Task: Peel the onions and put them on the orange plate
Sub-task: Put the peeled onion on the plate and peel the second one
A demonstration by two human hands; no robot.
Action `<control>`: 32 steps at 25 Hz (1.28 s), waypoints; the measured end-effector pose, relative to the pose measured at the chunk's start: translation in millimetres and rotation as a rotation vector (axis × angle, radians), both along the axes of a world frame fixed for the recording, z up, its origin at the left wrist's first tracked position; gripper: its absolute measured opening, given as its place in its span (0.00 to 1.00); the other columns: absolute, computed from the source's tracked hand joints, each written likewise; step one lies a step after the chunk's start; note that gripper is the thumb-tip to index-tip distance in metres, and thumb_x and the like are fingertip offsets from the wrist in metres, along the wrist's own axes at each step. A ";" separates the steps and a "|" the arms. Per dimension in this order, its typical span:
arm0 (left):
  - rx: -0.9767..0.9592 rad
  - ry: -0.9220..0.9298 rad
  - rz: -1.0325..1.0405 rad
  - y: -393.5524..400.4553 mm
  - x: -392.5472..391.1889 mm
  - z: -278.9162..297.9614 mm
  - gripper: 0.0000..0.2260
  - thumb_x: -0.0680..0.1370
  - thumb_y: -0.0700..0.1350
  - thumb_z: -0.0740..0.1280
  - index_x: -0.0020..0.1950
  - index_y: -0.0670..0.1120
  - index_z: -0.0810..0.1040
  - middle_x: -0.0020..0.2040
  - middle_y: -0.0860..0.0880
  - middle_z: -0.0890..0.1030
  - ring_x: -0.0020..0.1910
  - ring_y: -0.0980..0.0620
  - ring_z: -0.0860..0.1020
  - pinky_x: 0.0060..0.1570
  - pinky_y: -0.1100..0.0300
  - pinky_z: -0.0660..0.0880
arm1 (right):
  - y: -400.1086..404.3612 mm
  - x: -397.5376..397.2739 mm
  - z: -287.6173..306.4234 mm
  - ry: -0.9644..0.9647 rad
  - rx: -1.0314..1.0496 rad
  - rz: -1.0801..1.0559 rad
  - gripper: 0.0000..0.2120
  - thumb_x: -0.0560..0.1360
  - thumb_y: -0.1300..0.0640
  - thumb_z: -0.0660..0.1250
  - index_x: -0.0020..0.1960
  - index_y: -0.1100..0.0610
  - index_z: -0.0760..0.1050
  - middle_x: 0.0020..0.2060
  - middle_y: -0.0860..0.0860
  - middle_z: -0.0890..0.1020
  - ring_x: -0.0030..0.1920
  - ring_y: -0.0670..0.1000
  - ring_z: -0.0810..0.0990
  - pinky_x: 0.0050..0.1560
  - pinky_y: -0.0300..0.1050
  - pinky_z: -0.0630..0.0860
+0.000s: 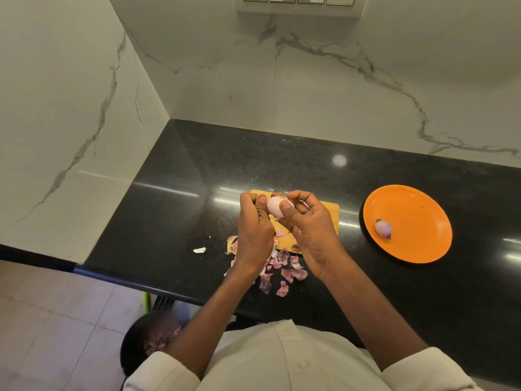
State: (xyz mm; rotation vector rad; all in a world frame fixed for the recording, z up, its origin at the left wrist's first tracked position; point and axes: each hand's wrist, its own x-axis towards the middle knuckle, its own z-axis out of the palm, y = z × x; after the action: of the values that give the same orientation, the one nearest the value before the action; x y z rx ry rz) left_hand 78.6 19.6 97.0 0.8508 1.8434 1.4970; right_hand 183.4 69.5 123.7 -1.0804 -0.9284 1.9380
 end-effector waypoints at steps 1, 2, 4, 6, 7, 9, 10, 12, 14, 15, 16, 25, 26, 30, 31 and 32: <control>0.000 -0.030 0.023 -0.2 0.9 -0.2 0.10 0.90 0.47 0.55 0.57 0.42 0.69 0.50 0.42 0.79 0.41 0.54 0.78 0.35 0.61 0.78 | -0.6 -0.9 -1.5 0.059 -0.044 -0.004 0.12 0.80 0.64 0.70 0.62 0.57 0.77 0.56 0.55 0.87 0.60 0.57 0.86 0.59 0.46 0.84; -0.004 -0.069 0.057 -0.1 1.7 0.5 0.10 0.90 0.47 0.55 0.58 0.41 0.70 0.52 0.41 0.79 0.42 0.53 0.79 0.36 0.60 0.80 | -1.0 -0.9 -2.8 0.132 -0.109 -0.005 0.12 0.81 0.66 0.68 0.64 0.58 0.77 0.57 0.55 0.87 0.61 0.57 0.85 0.57 0.45 0.84; -0.003 -0.144 0.105 0.8 2.2 1.6 0.11 0.90 0.47 0.56 0.59 0.40 0.71 0.53 0.40 0.81 0.46 0.50 0.80 0.40 0.57 0.82 | -2.2 0.3 -4.7 0.227 -0.199 0.001 0.14 0.83 0.66 0.64 0.68 0.60 0.77 0.58 0.55 0.87 0.60 0.56 0.85 0.55 0.43 0.85; 0.031 -0.233 0.067 0.1 2.7 4.0 0.12 0.89 0.49 0.59 0.59 0.40 0.73 0.53 0.41 0.82 0.46 0.50 0.82 0.43 0.56 0.82 | -3.4 0.7 -7.2 0.221 -0.185 0.015 0.15 0.84 0.64 0.63 0.70 0.60 0.77 0.61 0.56 0.85 0.61 0.55 0.85 0.60 0.45 0.84; 0.047 -0.266 0.029 -0.5 2.6 4.7 0.13 0.88 0.50 0.60 0.60 0.40 0.73 0.54 0.40 0.82 0.47 0.50 0.82 0.44 0.56 0.82 | -3.4 0.6 -8.5 0.194 -0.149 0.018 0.15 0.84 0.64 0.63 0.70 0.60 0.77 0.62 0.57 0.84 0.63 0.55 0.84 0.63 0.47 0.83; 0.048 -0.270 -0.011 -1.8 2.3 2.8 0.13 0.87 0.51 0.62 0.60 0.41 0.73 0.55 0.39 0.82 0.47 0.49 0.83 0.44 0.55 0.83 | -3.5 1.1 -10.0 0.130 -0.076 0.019 0.15 0.84 0.63 0.64 0.69 0.60 0.78 0.62 0.56 0.84 0.64 0.56 0.83 0.65 0.50 0.81; 0.037 -0.257 -0.001 -1.9 2.8 2.1 0.11 0.88 0.49 0.62 0.59 0.41 0.73 0.54 0.40 0.82 0.47 0.51 0.83 0.44 0.57 0.83 | -3.6 1.5 -9.6 0.106 -0.060 0.019 0.15 0.83 0.62 0.65 0.69 0.59 0.78 0.61 0.55 0.85 0.64 0.55 0.84 0.64 0.49 0.82; 0.000 -0.233 0.063 -0.6 3.8 1.6 0.09 0.89 0.47 0.60 0.58 0.42 0.73 0.53 0.43 0.81 0.45 0.54 0.82 0.41 0.62 0.81 | -4.4 1.2 -7.9 0.076 -0.079 0.025 0.15 0.83 0.61 0.66 0.68 0.58 0.79 0.58 0.51 0.86 0.60 0.53 0.85 0.57 0.47 0.84; -0.029 -0.250 0.128 1.6 3.3 2.3 0.08 0.89 0.47 0.60 0.57 0.42 0.73 0.52 0.43 0.81 0.45 0.52 0.80 0.38 0.64 0.80 | -6.7 0.6 -6.6 0.113 -0.147 0.022 0.18 0.80 0.58 0.68 0.69 0.57 0.79 0.58 0.53 0.86 0.57 0.52 0.85 0.51 0.44 0.84; -0.025 -0.273 0.145 2.5 2.6 3.3 0.09 0.88 0.47 0.61 0.57 0.42 0.74 0.51 0.42 0.81 0.44 0.51 0.80 0.38 0.64 0.79 | -7.1 0.5 -6.5 0.153 -0.191 0.011 0.20 0.78 0.57 0.69 0.69 0.58 0.79 0.59 0.54 0.86 0.56 0.52 0.85 0.51 0.43 0.84; -0.003 -0.299 0.142 2.7 2.2 4.0 0.10 0.88 0.48 0.62 0.56 0.41 0.74 0.51 0.42 0.82 0.43 0.51 0.80 0.38 0.62 0.80 | -6.9 1.0 -6.2 0.186 -0.228 -0.006 0.21 0.77 0.57 0.70 0.70 0.59 0.78 0.59 0.56 0.86 0.57 0.54 0.85 0.52 0.44 0.84; 0.005 -0.224 0.072 -0.5 5.0 3.8 0.10 0.90 0.47 0.58 0.51 0.47 0.74 0.48 0.47 0.81 0.45 0.54 0.81 0.42 0.57 0.82 | -7.8 1.9 -4.6 0.116 -0.153 0.007 0.11 0.81 0.64 0.67 0.63 0.59 0.80 0.58 0.57 0.86 0.57 0.55 0.87 0.51 0.44 0.85; 0.007 -0.222 0.076 -0.1 5.0 4.8 0.11 0.90 0.46 0.58 0.50 0.47 0.75 0.46 0.47 0.81 0.43 0.57 0.80 0.40 0.60 0.80 | -7.3 2.2 -3.4 0.133 -0.165 0.016 0.12 0.82 0.63 0.67 0.64 0.59 0.80 0.57 0.57 0.86 0.56 0.55 0.87 0.50 0.44 0.85; 0.020 0.057 0.016 -2.5 2.9 2.3 0.13 0.89 0.41 0.57 0.46 0.44 0.74 0.41 0.49 0.77 0.37 0.60 0.74 0.36 0.67 0.73 | -3.6 3.9 -3.2 0.012 -0.106 0.084 0.12 0.86 0.56 0.61 0.62 0.56 0.82 0.52 0.55 0.87 0.46 0.53 0.85 0.46 0.44 0.83; 0.029 0.152 -0.016 -3.3 0.5 0.0 0.12 0.87 0.40 0.57 0.46 0.44 0.74 0.41 0.48 0.77 0.37 0.58 0.73 0.36 0.66 0.73 | -2.1 4.3 -3.5 -0.089 -0.028 0.104 0.14 0.88 0.55 0.58 0.61 0.55 0.82 0.50 0.54 0.87 0.44 0.52 0.83 0.45 0.43 0.82; 0.030 0.220 -0.053 -3.5 -2.5 -3.0 0.11 0.86 0.41 0.57 0.46 0.43 0.74 0.41 0.47 0.78 0.38 0.56 0.74 0.36 0.63 0.74 | 0.3 5.2 -3.3 -0.189 0.052 0.120 0.16 0.89 0.54 0.56 0.61 0.54 0.82 0.48 0.54 0.87 0.42 0.50 0.82 0.43 0.43 0.80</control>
State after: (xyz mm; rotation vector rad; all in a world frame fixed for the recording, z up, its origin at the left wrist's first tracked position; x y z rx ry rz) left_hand 76.1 16.1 93.9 1.1079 1.9421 1.4494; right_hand 188.6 69.7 120.4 -1.2174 -1.1641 1.9203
